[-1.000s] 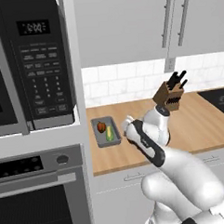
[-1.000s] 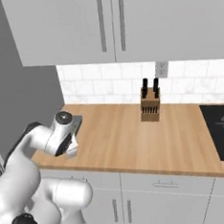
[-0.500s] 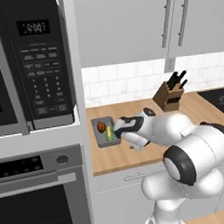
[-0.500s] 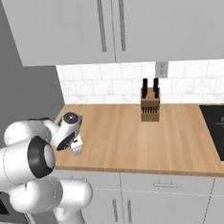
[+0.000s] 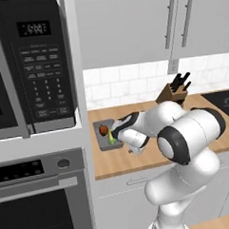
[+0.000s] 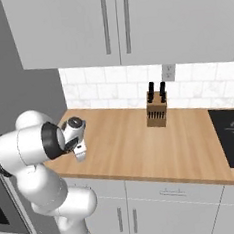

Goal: Take the meat container that has the chicken drumstick and place it on the second highest rack of the freezer. Then take the vegetable container that has the corn and bell pepper and place it on the highest rack of the freezer.

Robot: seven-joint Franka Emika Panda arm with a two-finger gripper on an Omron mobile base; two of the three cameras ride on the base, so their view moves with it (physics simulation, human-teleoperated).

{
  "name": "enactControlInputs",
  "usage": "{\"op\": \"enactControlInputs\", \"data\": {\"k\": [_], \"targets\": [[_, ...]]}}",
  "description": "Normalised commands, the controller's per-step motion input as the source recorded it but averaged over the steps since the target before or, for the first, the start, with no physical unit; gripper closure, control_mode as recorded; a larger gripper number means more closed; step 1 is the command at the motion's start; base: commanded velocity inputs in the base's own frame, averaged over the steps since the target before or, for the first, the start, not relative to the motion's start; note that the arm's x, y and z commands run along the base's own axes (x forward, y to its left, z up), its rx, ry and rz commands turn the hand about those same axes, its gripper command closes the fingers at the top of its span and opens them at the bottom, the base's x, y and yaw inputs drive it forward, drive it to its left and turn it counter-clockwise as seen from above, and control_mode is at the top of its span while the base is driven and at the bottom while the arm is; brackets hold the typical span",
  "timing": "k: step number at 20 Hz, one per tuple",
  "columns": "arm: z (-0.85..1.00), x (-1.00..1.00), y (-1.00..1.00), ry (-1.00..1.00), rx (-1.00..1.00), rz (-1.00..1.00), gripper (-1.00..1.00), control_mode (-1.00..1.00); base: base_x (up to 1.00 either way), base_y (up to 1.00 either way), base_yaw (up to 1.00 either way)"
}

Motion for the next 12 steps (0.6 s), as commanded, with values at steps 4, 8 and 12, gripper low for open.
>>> {"op": "enactControlInputs", "data": {"k": [4,8,12], "targets": [[-0.21,0.33,0.02,0.02,0.00,0.00,-1.00,-1.00,0.00,0.00,0.00],[-0.23,0.63,0.06,0.12,0.00,0.00,-1.00,-1.00,0.00,0.00,0.00],[-0.44,0.25,0.08,0.09,-0.02,0.01,-1.00,-1.00,0.00,0.00,0.00]]}}
